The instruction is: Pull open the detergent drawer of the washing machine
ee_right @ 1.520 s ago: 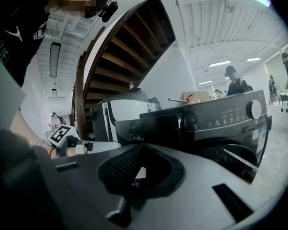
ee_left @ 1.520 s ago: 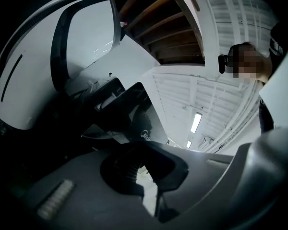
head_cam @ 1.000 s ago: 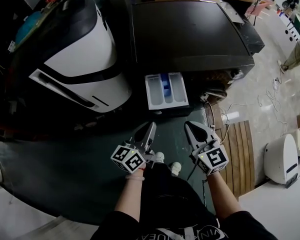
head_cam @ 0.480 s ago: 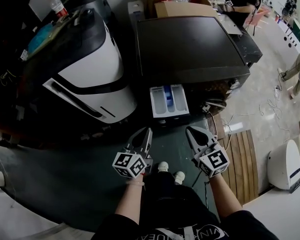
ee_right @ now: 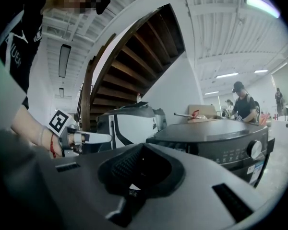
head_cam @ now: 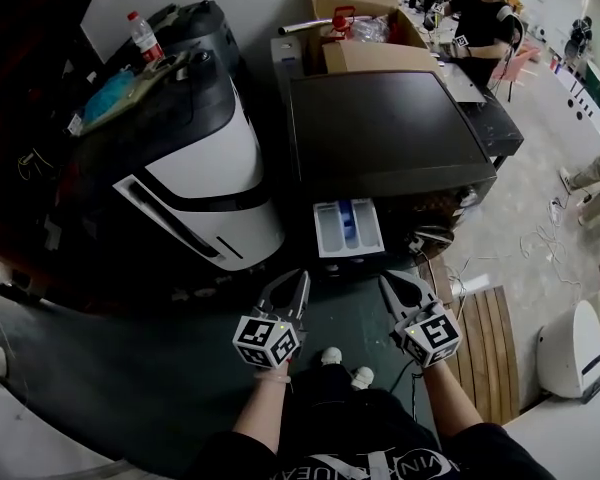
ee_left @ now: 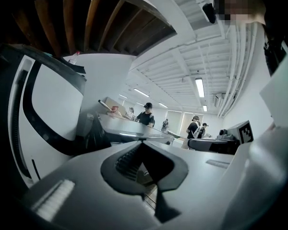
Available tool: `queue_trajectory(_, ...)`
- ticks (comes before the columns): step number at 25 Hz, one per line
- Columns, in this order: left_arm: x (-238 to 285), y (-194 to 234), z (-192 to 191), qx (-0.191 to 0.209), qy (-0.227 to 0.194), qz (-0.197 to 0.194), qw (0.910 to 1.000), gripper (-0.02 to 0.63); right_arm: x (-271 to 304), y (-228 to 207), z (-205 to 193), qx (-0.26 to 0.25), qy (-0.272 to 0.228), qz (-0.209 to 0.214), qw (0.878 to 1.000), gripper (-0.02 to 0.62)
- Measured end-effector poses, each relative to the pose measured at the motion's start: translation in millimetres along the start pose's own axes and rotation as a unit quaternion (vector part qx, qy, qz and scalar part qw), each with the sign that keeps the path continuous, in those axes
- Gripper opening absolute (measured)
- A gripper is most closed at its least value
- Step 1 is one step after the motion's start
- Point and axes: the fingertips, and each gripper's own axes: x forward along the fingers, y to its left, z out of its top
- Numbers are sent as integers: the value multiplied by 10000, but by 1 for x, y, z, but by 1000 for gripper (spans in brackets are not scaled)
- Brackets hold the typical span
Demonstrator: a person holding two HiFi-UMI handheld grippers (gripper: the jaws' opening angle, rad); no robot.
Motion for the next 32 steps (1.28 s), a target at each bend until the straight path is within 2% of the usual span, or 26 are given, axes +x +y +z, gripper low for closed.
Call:
queue_trajectory(6, 2, -8, 22, 189, -53, -143, 9997, 9, -1, -1, 18, -76, -80, 0, 9999, 12)
queue_trajectory(24, -9, -12, 80, 924, -437, 240, 9945, 9, -2, -11, 65, -230, -364, -9, 9991, 12)
queue_trajectory(32, -14, -5, 93, 1039, -558, 383, 9923, 9, 0, -13, 72, -143, -469, -31, 9988, 12)
